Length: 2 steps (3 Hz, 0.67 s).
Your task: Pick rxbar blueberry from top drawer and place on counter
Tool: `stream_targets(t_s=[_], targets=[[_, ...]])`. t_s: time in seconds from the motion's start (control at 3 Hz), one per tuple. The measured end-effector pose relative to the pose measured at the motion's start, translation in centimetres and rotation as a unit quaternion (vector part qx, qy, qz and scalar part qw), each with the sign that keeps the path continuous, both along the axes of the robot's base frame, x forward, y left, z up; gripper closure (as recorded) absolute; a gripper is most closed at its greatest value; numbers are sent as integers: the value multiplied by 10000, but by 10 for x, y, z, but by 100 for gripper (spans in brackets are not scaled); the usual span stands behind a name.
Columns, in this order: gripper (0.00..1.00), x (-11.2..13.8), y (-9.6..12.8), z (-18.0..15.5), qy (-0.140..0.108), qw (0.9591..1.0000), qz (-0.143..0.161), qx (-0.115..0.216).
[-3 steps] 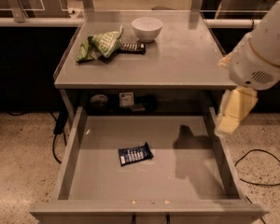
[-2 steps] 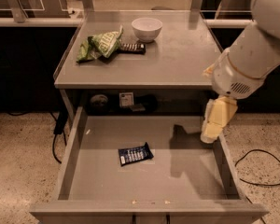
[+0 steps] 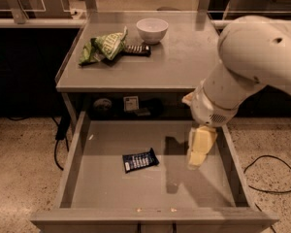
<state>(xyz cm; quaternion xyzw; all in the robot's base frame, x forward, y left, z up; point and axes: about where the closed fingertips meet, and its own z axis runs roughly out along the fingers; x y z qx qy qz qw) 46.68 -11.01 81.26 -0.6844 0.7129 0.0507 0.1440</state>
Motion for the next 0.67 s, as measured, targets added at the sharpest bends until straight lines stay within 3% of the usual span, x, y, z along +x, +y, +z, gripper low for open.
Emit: stream_targets(t_s=[0.33, 0.67], targets=[[0, -13, 24, -27, 84, 9997, 224, 103], [0, -13, 24, -28, 83, 9996, 230, 102]])
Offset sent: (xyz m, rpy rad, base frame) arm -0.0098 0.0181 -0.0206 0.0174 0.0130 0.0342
